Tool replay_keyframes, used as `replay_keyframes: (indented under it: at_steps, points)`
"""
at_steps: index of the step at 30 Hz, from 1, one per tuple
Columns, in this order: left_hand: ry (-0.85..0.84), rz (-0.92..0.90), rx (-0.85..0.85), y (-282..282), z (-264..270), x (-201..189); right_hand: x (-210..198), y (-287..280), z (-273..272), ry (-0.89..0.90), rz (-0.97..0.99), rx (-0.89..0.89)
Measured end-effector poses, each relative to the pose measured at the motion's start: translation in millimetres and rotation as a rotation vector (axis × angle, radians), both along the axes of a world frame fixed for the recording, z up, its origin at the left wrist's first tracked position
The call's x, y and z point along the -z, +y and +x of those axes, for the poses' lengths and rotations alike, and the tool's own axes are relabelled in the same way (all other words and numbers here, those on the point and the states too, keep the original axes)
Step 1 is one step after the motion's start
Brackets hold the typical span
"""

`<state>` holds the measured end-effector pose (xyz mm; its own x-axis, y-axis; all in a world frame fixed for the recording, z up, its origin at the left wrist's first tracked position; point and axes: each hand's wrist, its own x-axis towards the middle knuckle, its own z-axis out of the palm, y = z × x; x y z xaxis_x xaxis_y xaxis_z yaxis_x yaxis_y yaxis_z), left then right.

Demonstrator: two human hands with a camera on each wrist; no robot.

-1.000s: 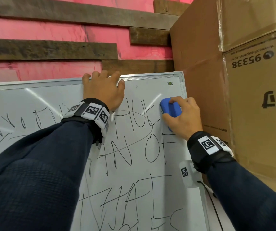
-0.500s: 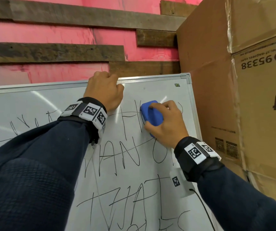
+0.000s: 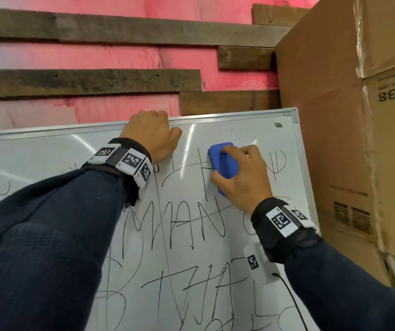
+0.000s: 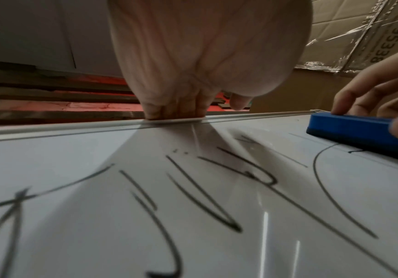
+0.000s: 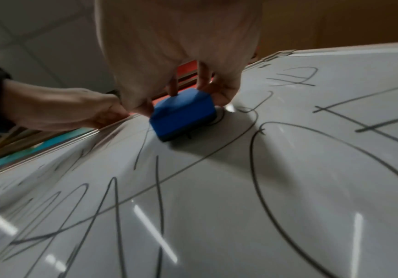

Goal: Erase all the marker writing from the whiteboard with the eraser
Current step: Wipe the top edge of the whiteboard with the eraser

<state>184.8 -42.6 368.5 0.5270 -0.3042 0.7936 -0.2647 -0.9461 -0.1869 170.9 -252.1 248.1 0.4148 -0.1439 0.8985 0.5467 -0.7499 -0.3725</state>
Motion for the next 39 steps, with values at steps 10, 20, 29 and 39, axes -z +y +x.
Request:
replay_keyframes:
  at_steps: [10, 20, 29, 39]
  points:
    - [0.091, -0.097, -0.202, 13.1, -6.6, 6.5, -2.8, 17.9, -6.6, 0.016, -0.087, -0.038]
    - [-0.021, -0.050, -0.038, 54.4, -10.2, 1.6, -13.9, 38.7, -7.6, 0.013, 0.053, -0.030]
    - [0.072, -0.096, -0.221, 73.5, -12.3, 10.8, -0.6, 51.1, -18.2, 0.048, -0.020, 0.039]
    - [-0.037, -0.056, -0.060, 109.7, -16.6, 5.9, 19.1, 89.7, -31.7, 0.124, -0.248, 0.176]
